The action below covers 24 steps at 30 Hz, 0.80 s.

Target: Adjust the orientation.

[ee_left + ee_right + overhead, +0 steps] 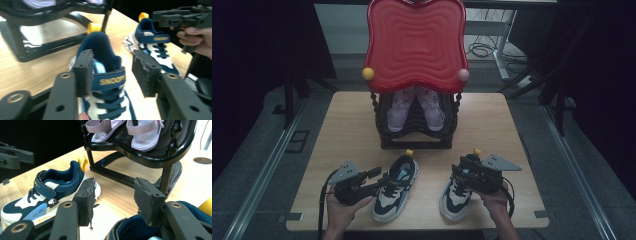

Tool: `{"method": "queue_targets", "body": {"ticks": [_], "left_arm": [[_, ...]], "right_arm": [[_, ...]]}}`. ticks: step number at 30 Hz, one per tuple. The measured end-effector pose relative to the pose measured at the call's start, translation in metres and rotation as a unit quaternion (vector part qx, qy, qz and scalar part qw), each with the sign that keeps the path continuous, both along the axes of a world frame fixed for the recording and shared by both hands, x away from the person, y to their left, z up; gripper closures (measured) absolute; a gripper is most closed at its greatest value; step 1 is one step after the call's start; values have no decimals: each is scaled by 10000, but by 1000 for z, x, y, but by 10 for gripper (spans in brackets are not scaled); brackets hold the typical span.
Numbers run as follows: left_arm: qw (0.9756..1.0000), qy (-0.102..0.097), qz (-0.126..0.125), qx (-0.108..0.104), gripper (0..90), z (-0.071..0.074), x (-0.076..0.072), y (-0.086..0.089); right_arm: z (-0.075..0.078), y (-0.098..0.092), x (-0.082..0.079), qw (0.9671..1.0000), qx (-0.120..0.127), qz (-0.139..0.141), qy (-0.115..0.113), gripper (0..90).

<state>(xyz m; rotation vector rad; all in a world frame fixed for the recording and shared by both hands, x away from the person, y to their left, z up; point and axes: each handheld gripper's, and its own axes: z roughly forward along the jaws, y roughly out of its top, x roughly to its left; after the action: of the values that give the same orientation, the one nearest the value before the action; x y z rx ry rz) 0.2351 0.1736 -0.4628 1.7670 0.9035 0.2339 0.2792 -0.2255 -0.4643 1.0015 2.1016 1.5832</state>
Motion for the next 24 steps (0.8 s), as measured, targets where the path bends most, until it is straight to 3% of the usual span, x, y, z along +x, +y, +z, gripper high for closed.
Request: {"method": "queue_targets", "body": {"ticks": [7,11,24], "left_arm": [[9998,124,-150,69,798,0,-5,-17],[9994,218,-249,131,894,-3,-5,-23],[9959,562,-551,439,900,-16,-14,-47]], "right_arm": [[-2,-1,0,10000,-17,-31,29,511],[-1,-5,1,9999,53,-121,35,511],[2,-13,1,9995,165,-252,61,509]]}}
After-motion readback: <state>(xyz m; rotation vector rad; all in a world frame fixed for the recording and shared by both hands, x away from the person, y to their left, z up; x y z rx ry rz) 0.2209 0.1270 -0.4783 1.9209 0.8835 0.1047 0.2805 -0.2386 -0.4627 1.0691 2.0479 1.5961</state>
